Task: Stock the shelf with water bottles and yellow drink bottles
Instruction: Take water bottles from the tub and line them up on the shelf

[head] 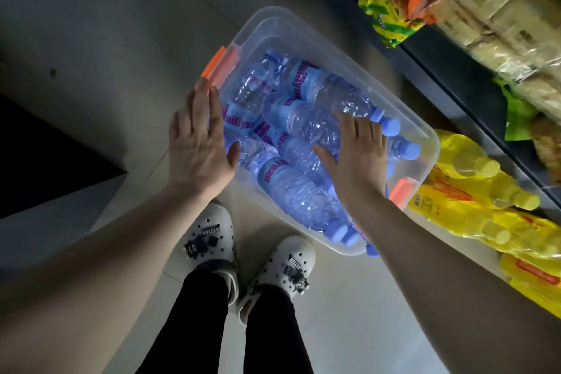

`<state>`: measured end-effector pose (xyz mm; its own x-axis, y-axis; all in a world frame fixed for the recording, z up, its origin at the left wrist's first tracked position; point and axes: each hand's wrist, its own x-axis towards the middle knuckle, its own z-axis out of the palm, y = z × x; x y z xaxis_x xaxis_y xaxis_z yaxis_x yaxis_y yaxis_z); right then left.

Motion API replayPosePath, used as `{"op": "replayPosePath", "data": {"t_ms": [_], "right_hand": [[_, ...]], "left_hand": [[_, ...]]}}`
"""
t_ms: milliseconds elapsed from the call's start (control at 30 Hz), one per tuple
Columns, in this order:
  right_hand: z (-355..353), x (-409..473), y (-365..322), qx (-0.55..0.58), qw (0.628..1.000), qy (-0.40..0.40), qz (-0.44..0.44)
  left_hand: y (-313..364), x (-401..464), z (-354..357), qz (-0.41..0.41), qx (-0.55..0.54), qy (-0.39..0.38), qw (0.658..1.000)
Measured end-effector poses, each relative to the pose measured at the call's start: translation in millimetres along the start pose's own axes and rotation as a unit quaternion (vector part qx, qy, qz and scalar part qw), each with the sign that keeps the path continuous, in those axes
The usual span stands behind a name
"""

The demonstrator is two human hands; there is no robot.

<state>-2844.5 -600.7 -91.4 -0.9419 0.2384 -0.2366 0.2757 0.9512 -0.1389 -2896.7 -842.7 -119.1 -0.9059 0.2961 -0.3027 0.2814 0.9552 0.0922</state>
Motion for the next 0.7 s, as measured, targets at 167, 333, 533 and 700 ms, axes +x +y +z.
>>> {"op": "replayPosePath", "data": {"t_ms": [167,333,533,700], "right_hand": [[-7,3,-2,0.032,0.999,-0.031,0.008],[-51,18,-16,0.123,0.983,-0.123,0.061],[-146,17,-33,0.135,0.982,-0.134,0.002],[-278,0,-34,0.216,0.962,-0.166,0.015]], "left_hand": [[-1,2,0,0.0,0.008,-0.015,1.0],[-6,2,-16,0.026,-0.018,-0.093,0.995],[-15,11,-92,0.041,0.048,-0.297,0.953],[3,2,-205,0.053,0.074,-0.363,0.928]]}}
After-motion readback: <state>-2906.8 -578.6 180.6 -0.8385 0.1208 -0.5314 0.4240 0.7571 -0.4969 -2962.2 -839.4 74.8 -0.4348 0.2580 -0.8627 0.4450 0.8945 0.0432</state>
